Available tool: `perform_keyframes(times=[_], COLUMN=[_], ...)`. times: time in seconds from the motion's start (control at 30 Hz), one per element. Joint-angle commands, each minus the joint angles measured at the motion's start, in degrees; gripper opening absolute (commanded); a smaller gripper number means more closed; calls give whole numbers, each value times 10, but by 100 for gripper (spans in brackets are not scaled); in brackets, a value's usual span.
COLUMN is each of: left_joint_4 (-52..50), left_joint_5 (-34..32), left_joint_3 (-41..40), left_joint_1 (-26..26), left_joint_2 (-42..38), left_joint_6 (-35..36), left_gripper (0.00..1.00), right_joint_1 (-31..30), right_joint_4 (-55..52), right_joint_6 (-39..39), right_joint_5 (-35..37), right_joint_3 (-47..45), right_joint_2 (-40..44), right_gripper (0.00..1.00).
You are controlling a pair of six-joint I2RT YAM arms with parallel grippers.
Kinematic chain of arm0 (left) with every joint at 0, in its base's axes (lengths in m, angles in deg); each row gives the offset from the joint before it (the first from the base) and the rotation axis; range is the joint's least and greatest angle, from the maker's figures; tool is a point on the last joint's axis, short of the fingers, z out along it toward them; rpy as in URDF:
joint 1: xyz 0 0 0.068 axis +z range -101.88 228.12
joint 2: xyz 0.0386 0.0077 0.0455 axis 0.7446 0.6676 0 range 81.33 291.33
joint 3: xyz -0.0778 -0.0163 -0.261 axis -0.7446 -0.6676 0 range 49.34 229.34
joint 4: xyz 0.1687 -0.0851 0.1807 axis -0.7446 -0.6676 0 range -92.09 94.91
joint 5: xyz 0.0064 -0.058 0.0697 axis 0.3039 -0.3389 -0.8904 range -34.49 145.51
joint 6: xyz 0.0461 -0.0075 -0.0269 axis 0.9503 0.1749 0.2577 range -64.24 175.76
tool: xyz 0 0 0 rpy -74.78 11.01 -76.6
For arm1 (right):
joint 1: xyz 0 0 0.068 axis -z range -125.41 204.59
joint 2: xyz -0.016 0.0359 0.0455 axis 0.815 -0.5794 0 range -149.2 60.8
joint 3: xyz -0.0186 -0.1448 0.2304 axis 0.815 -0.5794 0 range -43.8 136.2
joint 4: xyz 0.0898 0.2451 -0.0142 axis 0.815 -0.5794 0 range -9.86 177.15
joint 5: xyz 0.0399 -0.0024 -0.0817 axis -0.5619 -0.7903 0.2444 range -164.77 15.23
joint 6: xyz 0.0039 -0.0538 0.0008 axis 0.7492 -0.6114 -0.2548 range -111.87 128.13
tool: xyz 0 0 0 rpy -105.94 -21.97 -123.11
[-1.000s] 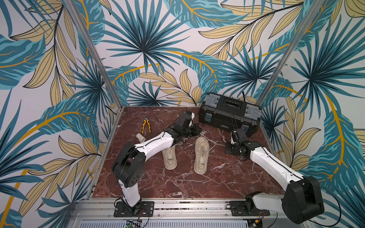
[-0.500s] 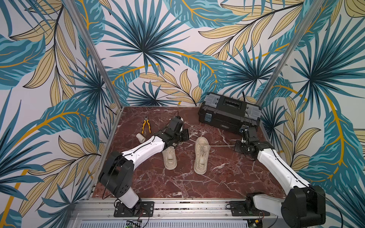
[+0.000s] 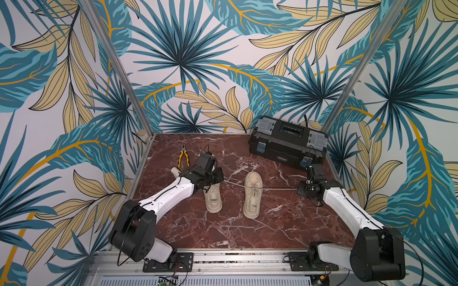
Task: Tie the shoes
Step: Tie the shoelace on the shoe.
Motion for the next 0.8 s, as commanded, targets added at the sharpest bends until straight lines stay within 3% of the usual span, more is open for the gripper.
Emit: perform_keyframes(times=[0.0, 0.37, 0.53, 0.7, 0.77], left_joint_4=[-8, 12, 22, 12, 4], left_joint_5=[-7, -7, -7, -7, -7], left_joint_3=[-28, -34, -17, 31, 53], left_joint_1=[19, 32, 19, -19, -32], left_joint_2=[-8, 6, 6, 14, 19], left_joint_6=[7, 7, 7, 7, 7], left_gripper=[0, 0, 0, 0, 0], right_joint_1=[15, 40, 40, 40, 40], right_joint_4=[11, 11, 16, 10, 7], right_joint_6=[-1, -10, -31, -40, -46], right_joint_5=[9, -9, -91, -115, -133], right_joint_3=[-14, -11, -16, -24, -15], right_joint_2=[-14, -27, -12, 64, 100], right_gripper=[0, 0, 0, 44, 56])
